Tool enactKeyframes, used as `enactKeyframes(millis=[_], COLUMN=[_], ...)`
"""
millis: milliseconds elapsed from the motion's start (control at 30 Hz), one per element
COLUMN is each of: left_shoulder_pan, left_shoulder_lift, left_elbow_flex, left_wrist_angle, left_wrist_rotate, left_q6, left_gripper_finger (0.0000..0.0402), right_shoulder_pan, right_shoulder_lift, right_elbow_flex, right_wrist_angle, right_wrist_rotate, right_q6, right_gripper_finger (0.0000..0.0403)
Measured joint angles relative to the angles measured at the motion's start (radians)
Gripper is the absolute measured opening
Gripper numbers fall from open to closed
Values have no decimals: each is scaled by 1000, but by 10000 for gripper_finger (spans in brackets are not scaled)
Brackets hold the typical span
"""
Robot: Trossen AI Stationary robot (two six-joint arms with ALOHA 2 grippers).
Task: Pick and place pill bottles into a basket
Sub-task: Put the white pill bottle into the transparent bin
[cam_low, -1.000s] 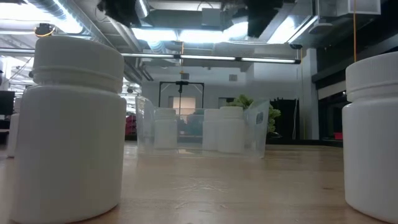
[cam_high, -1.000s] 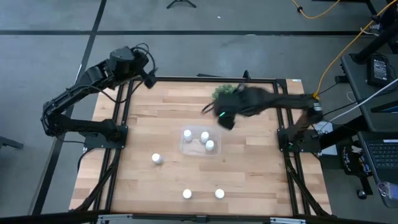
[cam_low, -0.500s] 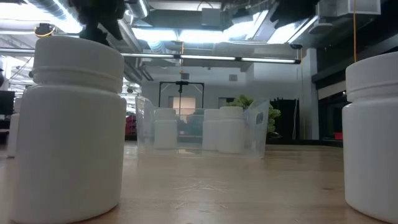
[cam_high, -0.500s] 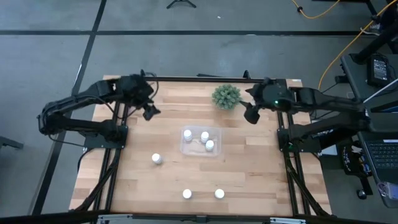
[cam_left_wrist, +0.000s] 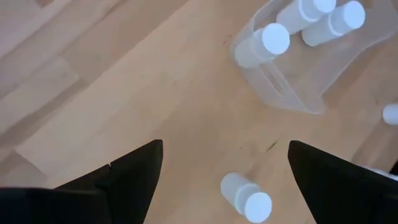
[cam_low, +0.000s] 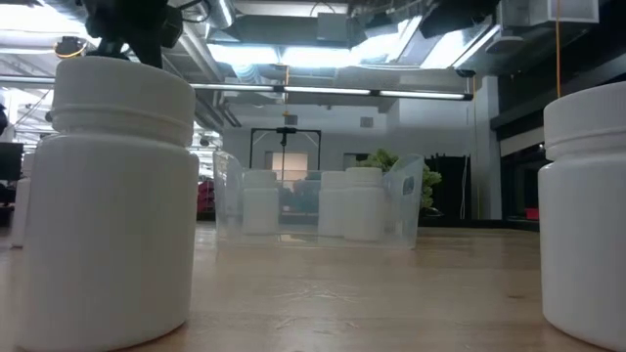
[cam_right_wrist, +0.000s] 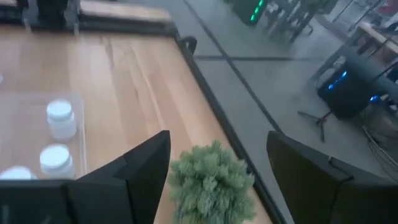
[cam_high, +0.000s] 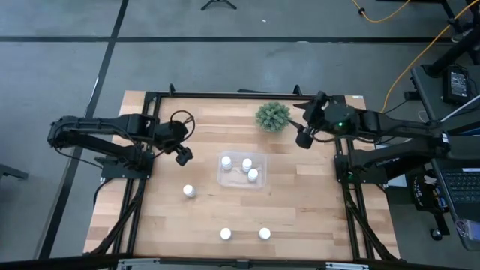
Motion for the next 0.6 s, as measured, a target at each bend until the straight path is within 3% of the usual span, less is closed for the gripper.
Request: enactKeyframes(millis=[133,367,600], left_shoulder_pan=[-117,-346,-444], left_shoulder_lift=[0,0,0], left_elbow_flex=[0,0,-17], left_wrist_angle=[1,-2,-10], left_wrist_rotate=[-36,-168,-202], left_q6=[-132,-231,-209], left_gripper_finger=[338,338,338], right_shoulder_pan=[-20,-76,-173], right_shoulder_lift=[-29,-94,-125], right_elbow_flex=[0,0,0], right_wrist_angle=[34,49,60], right_wrist_rotate=[-53,-268,-290], right_q6=[21,50,75], right_gripper_finger=[268,268,268])
